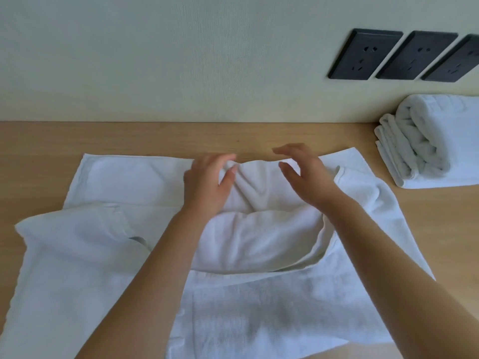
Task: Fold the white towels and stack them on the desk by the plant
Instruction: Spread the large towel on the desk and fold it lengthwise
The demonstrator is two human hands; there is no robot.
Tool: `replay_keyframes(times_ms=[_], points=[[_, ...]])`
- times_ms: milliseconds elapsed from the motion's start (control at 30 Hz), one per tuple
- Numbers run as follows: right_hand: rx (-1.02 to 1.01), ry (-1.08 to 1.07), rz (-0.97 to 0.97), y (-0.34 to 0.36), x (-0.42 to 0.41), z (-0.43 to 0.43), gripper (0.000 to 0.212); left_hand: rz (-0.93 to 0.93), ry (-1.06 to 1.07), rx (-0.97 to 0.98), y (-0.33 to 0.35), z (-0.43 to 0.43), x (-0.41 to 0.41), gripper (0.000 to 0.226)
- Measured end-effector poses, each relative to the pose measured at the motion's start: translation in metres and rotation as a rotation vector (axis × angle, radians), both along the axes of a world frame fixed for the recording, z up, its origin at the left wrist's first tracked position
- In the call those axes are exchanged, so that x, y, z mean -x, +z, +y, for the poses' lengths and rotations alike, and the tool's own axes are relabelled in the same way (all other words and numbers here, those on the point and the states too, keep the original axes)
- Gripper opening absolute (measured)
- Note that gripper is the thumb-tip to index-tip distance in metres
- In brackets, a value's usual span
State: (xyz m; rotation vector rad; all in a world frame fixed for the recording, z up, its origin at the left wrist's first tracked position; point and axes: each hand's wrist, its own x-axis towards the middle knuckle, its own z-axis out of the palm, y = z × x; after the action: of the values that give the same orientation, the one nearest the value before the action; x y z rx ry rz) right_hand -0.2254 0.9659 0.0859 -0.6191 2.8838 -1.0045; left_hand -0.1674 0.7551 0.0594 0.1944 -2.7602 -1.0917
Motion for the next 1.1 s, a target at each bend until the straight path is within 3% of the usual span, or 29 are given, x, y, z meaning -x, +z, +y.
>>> replay_keyframes(times_ms=[100, 200, 333, 533, 767, 933, 1100], points=[[-0.278, -0.021, -0.06, -0.026, 0.024, -0.004, 0.042, -0.14, 0.04, 0.251, -0.029, -0.015, 0.024, 0.036], [-0.448, 0.027, -0.082, -0.041, 0.032, 0.003, 0.057, -0.056, 0.036, 0.349, -0.045, -0.025, 0.024, 0.046], [-0.423, 0.061, 0.064, -0.049, 0.034, 0.008, 0.076, -0.02, 0.058, 0.385, -0.047, -0.025, 0.028, 0.058], [-0.368, 0.075, 0.289, -0.054, 0.039, 0.006, 0.057, 0.084, 0.005, 0.376, -0.042, -0.03, 0.039, 0.058], [-0.457, -0.12, 0.299, -0.05, 0.045, 0.015, 0.06, 0.073, 0.027, 0.396, -0.037, -0.042, 0.045, 0.068], [-0.423, -0.136, 0.373, -0.058, 0.049, 0.018, 0.061, 0.102, 0.027, 0.405, -0.042, -0.048, 0.049, 0.076], [-0.397, -0.245, 0.34, -0.065, 0.052, 0.036, 0.061, 0.134, 0.013, 0.418, -0.048, -0.05, 0.052, 0.058]])
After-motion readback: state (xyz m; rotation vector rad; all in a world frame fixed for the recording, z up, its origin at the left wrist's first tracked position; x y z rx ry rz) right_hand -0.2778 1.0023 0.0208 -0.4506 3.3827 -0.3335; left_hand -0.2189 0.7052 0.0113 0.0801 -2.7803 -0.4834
